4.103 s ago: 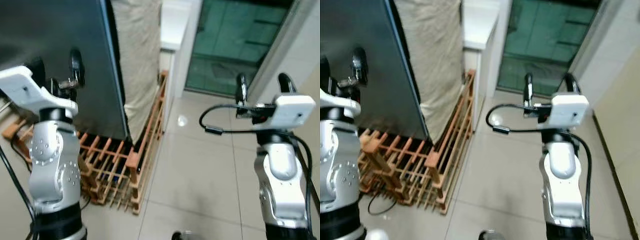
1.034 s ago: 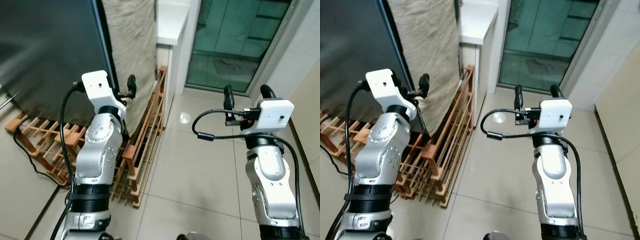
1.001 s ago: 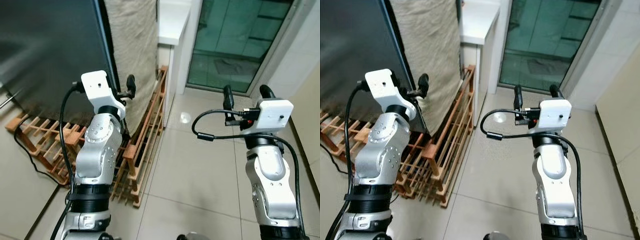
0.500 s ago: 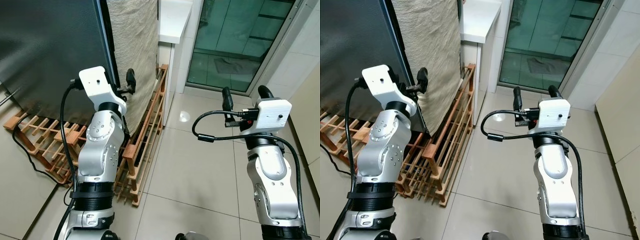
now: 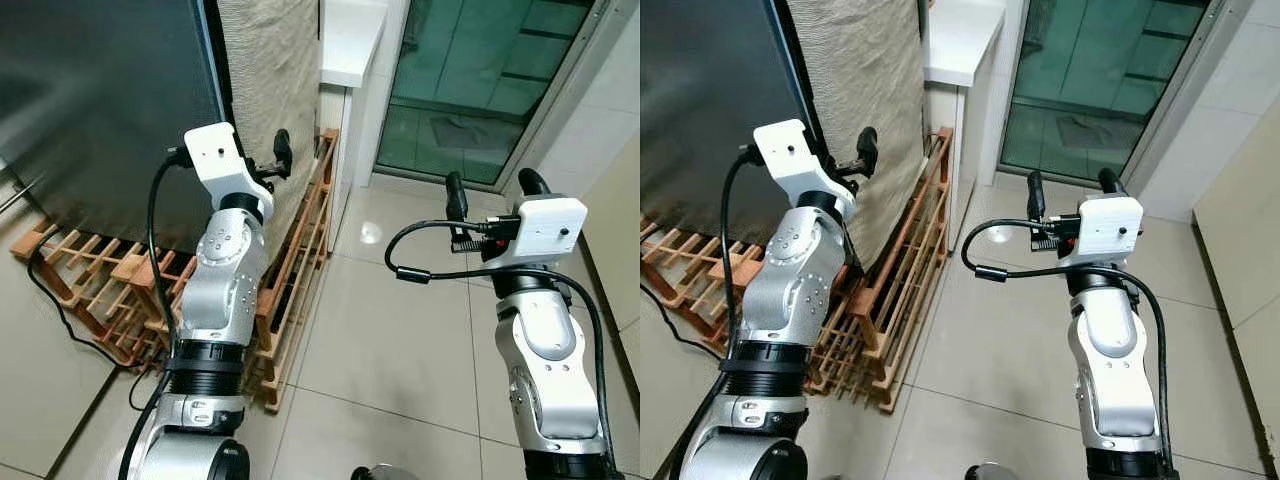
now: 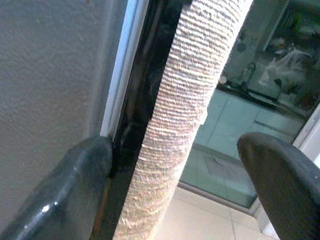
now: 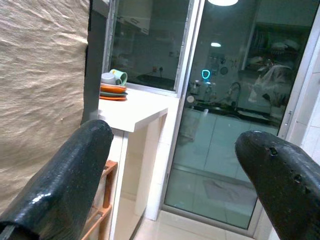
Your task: Restocking fridge
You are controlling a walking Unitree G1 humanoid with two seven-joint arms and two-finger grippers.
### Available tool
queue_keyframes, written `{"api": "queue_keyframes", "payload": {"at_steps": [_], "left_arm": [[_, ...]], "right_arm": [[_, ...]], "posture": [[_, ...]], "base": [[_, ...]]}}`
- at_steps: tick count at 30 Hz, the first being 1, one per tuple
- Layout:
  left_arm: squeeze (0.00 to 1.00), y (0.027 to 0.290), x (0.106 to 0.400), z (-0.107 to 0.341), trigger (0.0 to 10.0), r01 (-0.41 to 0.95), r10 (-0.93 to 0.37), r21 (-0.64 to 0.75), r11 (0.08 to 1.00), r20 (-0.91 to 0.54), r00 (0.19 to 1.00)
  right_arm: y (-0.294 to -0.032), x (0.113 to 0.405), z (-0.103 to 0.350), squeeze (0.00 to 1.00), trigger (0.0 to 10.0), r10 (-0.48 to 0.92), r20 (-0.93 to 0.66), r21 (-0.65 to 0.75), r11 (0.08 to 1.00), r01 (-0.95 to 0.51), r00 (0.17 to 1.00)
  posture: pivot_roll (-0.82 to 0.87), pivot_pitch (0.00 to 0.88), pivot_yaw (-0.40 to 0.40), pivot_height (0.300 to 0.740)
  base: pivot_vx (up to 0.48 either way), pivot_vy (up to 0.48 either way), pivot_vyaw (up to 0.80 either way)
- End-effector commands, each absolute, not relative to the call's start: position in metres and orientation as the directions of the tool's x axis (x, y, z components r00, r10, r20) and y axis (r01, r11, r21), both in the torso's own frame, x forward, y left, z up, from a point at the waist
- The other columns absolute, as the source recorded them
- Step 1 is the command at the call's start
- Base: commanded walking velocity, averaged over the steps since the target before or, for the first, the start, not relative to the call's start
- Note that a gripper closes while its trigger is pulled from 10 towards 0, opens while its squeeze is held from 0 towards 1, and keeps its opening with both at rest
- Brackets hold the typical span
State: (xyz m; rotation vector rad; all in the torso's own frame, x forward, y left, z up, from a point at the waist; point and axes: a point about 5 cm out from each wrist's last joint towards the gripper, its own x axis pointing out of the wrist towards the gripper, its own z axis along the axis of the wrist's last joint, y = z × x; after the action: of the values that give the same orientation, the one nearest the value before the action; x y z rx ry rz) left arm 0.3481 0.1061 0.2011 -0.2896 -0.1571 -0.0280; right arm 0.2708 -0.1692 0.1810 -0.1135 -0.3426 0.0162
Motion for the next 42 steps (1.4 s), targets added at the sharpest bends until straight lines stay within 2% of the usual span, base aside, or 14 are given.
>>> {"api": "queue_keyframes", "payload": {"at_steps": [1,4,7,10,11,13,20,24,29,34,37,39,42], "left_arm": [[0.0,0.098,0.354,0.203,10.0,0.066,-0.023,-0.279,0.958,0.156,0.987],[0.0,0.081,0.357,0.203,10.0,0.17,-0.122,-0.323,0.931,0.162,0.979],[0.0,0.061,0.353,0.203,10.0,0.338,-0.288,-0.382,0.86,0.183,0.94],[0.0,0.056,0.351,0.203,10.0,0.391,-0.338,-0.384,0.836,0.2,0.92],[0.0,0.044,0.347,0.203,10.0,0.491,-0.435,-0.379,0.784,0.229,0.871],[0.0,0.036,0.345,0.203,10.0,0.551,-0.492,-0.372,0.747,0.248,0.834],[0.0,0.007,0.338,0.208,10.0,0.68,-0.606,-0.37,0.633,0.311,0.732],[0.0,-0.014,0.324,0.217,10.0,0.783,-0.692,-0.341,0.52,0.37,0.62],[0.0,-0.023,0.314,0.218,10.0,0.824,-0.724,-0.342,0.452,0.398,0.563],[0.0,-0.022,0.316,0.219,10.0,0.824,-0.723,-0.34,0.454,0.399,0.564],[0.0,-0.012,0.326,0.213,10.0,0.764,-0.679,-0.367,0.53,0.356,0.642],[0.0,-0.008,0.328,0.213,10.0,0.755,-0.667,-0.368,0.543,0.357,0.654],[0.0,0.011,0.327,0.215,10.0,0.729,-0.631,-0.37,0.576,0.366,0.684]], "right_arm": [[-0.169,0.27,0.184,0.0,10.0,0.031,0.344,-0.115,0.993,0.01,0.939],[-0.169,0.27,0.185,0.0,10.0,0.028,0.346,-0.113,0.994,0.013,0.938],[-0.169,0.27,0.184,0.0,10.0,0.028,0.344,-0.113,0.994,0.012,0.939],[-0.169,0.27,0.184,0.0,10.0,0.028,0.343,-0.113,0.993,0.012,0.939],[-0.172,0.269,0.182,0.0,10.0,0.024,0.333,-0.113,0.994,0.014,0.943],[-0.173,0.269,0.18,0.0,10.0,0.021,0.325,-0.112,0.994,0.016,0.945],[-0.174,0.269,0.178,0.0,10.0,0.014,0.319,-0.106,0.994,0.021,0.948],[-0.172,0.27,0.179,0.0,10.0,0.012,0.322,-0.099,0.995,0.021,0.947],[-0.172,0.27,0.178,0.0,10.0,0.007,0.32,-0.095,0.995,0.024,0.947],[-0.173,0.269,0.176,0.0,10.0,0.004,0.316,-0.095,0.995,0.027,0.949],[-0.173,0.27,0.177,0.0,10.0,0.002,0.322,-0.095,0.995,0.031,0.947],[-0.173,0.27,0.177,0.0,10.0,0.001,0.322,-0.095,0.995,0.032,0.947],[-0.175,0.269,0.177,0.0,10.0,-0.001,0.323,-0.096,0.995,0.033,0.946]], "posture": [[-0.17,0.021,-0.014,0.74],[-0.17,0.021,-0.014,0.74],[-0.17,0.015,-0.01,0.74],[-0.17,0.015,-0.01,0.74],[-0.18,0.012,-0.01,0.74],[-0.18,0.007,-0.011,0.74],[-0.18,0.0,-0.004,0.74],[-0.19,0.0,0.001,0.74],[-0.19,0.0,0.002,0.74],[-0.19,0.0,0.005,0.74],[-0.19,0.0,0.012,0.74],[-0.19,0.0,0.012,0.74],[-0.19,0.0,0.015,0.74]], "base": [[0.0,0.0,0.0],[0.0,0.0,0.0],[0.0,0.0,0.0],[0.0,0.0,0.0],[0.0,0.0,0.0],[0.0,0.0,0.0],[0.0,0.0,0.0],[0.0,0.0,0.0],[0.0,0.0,0.0],[0.0,0.0,0.0],[0.0,0.0,0.0],[0.0,0.0,0.0],[0.0,0.0,0.0]]}}
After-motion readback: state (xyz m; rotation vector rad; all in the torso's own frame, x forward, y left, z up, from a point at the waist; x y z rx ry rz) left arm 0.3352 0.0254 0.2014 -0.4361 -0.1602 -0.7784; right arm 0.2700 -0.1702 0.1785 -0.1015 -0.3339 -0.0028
